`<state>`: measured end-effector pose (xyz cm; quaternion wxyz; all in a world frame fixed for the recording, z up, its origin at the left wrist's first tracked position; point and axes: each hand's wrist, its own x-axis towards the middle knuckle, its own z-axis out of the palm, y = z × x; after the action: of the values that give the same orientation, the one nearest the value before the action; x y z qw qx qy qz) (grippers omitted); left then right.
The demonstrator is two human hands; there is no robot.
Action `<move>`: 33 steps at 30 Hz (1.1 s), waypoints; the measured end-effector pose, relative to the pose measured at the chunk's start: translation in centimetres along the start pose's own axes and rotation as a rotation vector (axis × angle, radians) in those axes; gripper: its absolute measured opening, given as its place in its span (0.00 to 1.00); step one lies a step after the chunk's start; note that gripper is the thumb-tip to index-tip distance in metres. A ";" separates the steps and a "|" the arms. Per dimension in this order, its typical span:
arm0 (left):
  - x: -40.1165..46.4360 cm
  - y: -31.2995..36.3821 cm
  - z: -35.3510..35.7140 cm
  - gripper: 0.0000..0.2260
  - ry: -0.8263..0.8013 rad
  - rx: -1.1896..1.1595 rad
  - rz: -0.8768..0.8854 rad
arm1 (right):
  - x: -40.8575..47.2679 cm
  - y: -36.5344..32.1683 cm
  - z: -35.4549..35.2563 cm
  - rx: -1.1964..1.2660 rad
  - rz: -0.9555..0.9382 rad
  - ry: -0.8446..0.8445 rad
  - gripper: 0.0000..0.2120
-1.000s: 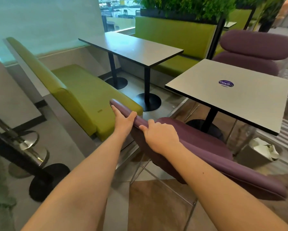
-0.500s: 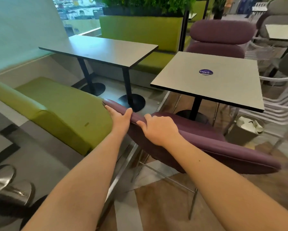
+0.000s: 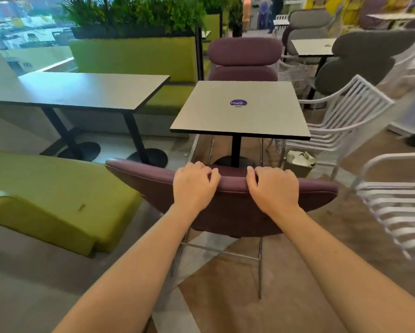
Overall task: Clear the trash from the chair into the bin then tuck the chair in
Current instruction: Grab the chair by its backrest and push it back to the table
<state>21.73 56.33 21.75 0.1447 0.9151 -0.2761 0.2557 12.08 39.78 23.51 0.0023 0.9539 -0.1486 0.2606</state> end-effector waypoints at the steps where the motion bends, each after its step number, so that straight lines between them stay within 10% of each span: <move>1: 0.2 1.7 0.0 0.20 -0.022 -0.004 0.052 | -0.4 1.6 -0.3 -0.030 0.045 0.016 0.21; 6: 1.4 6.4 -0.5 0.16 -0.234 0.143 0.316 | -2.1 5.4 0.0 -0.086 0.054 0.043 0.21; 9: 1.2 6.8 -0.7 0.30 -0.281 0.306 0.423 | -2.0 5.8 0.2 -0.079 0.029 0.053 0.21; 16: 0.2 9.1 -1.5 0.32 -0.322 0.281 0.331 | -1.8 7.9 -0.1 -0.044 -0.024 0.060 0.21; 20: -1.0 10.3 -2.0 0.14 -0.290 0.136 0.232 | -2.9 8.7 -0.8 -0.018 0.006 0.019 0.22; 33: -4.3 9.1 -3.9 0.20 -0.260 0.008 0.157 | -6.9 5.5 -4.2 -0.034 0.123 -0.124 0.17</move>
<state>11.86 52.42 23.78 0.0835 0.9167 -0.3621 0.1468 2.77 36.80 23.29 -0.0068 0.9571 -0.2113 0.1982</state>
